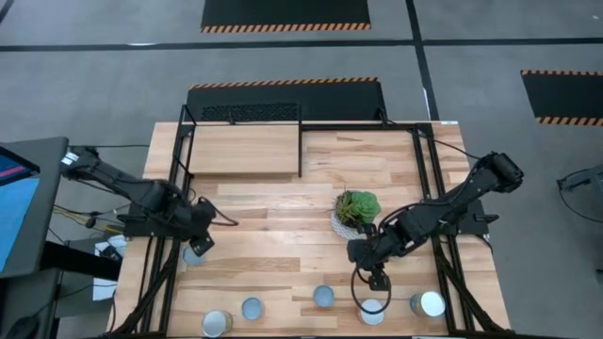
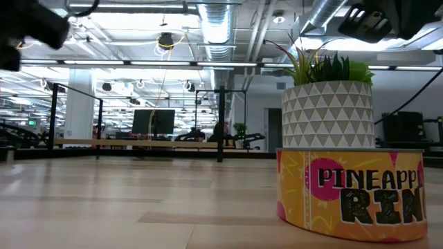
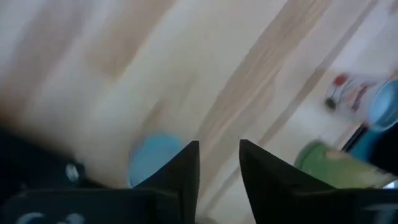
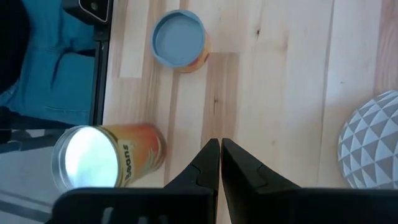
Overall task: Pick and place cans onto a shelf
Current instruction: Put the blue canned good on the shelf
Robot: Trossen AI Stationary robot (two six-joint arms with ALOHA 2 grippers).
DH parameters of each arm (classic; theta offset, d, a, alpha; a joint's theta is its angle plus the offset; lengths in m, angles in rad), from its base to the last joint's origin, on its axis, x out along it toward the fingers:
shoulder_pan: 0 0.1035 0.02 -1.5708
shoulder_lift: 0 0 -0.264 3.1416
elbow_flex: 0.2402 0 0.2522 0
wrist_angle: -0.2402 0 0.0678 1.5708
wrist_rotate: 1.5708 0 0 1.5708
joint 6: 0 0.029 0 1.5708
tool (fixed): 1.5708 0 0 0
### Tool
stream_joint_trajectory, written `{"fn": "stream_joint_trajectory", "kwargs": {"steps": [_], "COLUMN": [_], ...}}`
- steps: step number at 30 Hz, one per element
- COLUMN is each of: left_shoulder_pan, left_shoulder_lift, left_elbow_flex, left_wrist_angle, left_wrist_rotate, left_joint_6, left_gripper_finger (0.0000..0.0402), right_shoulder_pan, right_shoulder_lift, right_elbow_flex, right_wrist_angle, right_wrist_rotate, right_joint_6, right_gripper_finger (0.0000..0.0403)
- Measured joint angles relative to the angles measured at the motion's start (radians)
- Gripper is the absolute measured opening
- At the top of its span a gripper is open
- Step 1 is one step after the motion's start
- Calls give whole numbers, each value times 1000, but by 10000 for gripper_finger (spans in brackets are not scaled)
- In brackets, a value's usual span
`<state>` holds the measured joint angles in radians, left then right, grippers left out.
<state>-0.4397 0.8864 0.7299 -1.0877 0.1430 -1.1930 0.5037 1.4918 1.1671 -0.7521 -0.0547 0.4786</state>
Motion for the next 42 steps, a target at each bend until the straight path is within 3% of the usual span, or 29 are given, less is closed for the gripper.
{"fn": "stream_joint_trajectory", "kwargs": {"steps": [9,17,21,29,42], "left_shoulder_pan": [-107,-252,-335,-453,-464], "left_shoulder_lift": [-1,0,32,211,508], "left_elbow_flex": [-56,-64,-64,-65,-57], "left_wrist_angle": [129,182,180,179,179], "left_wrist_rotate": [21,-162,-186,-193,-97], "left_joint_6": [-190,-301,-359,-427,-422], "left_gripper_finger": [141,142,142,142,142], "right_shoulder_pan": [0,0,0,0,-1], "right_shoulder_lift": [0,0,0,0,1], "right_elbow_flex": [0,0,0,0,0], "right_wrist_angle": [2,1,2,3,4], "right_wrist_rotate": [4,4,4,4,4], "right_joint_6": [0,-15,-15,-16,-15], "right_gripper_finger": [43,43,43,43,43]}}
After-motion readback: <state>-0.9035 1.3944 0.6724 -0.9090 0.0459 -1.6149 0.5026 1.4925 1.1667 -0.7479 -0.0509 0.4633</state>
